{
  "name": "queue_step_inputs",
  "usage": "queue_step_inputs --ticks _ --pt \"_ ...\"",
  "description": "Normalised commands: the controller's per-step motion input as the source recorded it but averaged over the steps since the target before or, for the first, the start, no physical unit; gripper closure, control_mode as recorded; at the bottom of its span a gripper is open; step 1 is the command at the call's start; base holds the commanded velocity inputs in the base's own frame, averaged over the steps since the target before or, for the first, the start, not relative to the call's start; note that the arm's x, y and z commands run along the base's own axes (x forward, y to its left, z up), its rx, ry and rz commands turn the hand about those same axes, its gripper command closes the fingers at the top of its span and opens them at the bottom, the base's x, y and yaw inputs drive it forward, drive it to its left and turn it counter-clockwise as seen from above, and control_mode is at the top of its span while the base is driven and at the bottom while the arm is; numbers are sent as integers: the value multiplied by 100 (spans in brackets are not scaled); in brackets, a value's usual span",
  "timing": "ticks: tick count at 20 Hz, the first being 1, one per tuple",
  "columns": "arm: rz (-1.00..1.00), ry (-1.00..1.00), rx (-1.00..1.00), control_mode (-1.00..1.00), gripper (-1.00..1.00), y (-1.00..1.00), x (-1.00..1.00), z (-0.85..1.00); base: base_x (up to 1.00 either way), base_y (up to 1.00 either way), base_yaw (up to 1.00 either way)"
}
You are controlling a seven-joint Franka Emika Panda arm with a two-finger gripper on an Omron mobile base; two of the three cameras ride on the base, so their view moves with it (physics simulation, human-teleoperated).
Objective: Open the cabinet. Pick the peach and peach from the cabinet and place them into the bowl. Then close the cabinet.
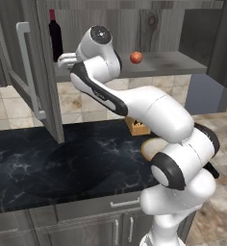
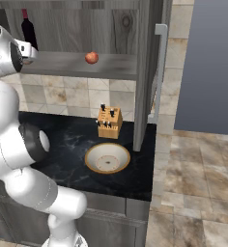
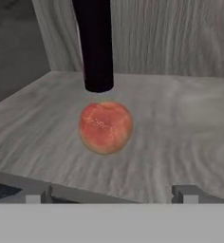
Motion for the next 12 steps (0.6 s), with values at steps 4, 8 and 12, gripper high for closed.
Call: queue_step_inputs --ticks 4,8,12 --pt "0 6 1 -100 -100 19 18 0 0 0 0" --pt "0 4 1 -100 -100 14 33 0 0 0 0" --pt "0 0 0 -100 -100 20 41 -6 0 0 0"
